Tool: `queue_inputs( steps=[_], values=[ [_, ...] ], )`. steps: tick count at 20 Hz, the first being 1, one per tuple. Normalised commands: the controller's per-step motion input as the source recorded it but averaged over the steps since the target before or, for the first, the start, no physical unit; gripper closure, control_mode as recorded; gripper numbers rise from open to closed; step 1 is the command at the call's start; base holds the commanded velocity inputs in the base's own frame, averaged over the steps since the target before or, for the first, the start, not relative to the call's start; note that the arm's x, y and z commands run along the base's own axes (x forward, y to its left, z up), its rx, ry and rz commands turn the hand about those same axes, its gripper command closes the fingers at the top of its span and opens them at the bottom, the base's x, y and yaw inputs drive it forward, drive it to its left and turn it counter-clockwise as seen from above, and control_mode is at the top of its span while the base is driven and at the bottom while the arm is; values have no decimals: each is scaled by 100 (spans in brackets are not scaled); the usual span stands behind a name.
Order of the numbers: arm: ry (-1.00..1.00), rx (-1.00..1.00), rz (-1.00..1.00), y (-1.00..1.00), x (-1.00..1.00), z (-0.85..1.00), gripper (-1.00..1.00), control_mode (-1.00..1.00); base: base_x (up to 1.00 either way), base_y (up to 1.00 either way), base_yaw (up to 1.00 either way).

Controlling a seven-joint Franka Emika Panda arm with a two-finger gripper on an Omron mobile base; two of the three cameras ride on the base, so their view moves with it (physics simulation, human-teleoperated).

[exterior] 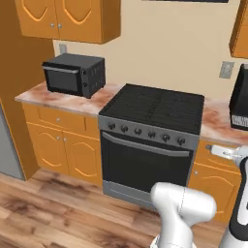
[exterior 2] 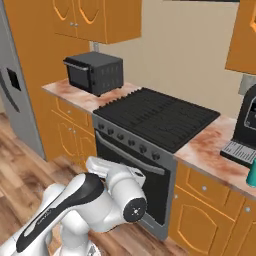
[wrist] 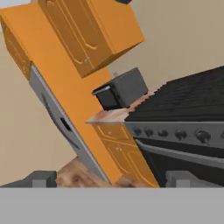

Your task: Move the drinks to the dining counter.

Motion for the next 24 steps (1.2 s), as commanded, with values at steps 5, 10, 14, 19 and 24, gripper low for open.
queue_inputs(
  steps=[5, 10, 14, 19, 24],
  values=[
    [0, 0, 0, 0, 0, 0, -100, 100, -18, -83, -49],
    [0, 0, 0, 0, 0, 0, -100, 100, -3, -66, -36],
    [0, 0, 0, 0, 0, 0, -100, 100, 11, -36, -24],
    [0, 0, 0, 0, 0, 0, -100, 100, 83, 0, -7],
    [0, 0, 0, 0, 0, 0, -100, 100, 96, 5, -1]
  ],
)
